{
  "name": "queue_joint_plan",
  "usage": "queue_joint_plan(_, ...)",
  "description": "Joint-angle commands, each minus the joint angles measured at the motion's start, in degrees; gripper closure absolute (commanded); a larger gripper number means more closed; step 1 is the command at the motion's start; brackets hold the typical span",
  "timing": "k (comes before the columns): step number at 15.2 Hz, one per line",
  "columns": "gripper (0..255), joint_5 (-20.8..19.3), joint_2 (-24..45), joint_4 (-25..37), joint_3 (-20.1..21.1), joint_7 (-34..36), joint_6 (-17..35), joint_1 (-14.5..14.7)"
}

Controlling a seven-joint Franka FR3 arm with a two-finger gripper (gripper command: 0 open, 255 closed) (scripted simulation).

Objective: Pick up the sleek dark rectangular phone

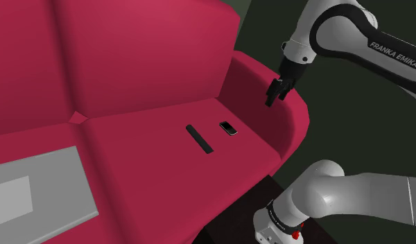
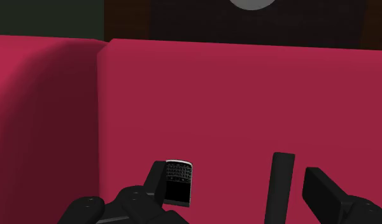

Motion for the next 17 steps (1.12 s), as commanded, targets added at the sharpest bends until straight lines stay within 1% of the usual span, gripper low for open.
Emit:
queue_joint_plan(1, 0, 0.0, 0.0, 0.0, 0.0, 0.0, 0.0, 0.0)
queue_joint_plan(5, 0, -0.74, 2.95, -4.36, -3.15, -2.57, 7.78, -0.2)
queue_joint_plan(9, 0, -1.2, 7.34, -7.47, -6.26, -5.23, 15.69, -0.36)
queue_joint_plan(13, 0, -1.19, 13.14, -9.26, -9.33, -8.08, 23.58, -0.32)
queue_joint_plan(17, 0, -0.36, 20.21, -9.68, -12.26, -11.33, 31.27, -0.04)
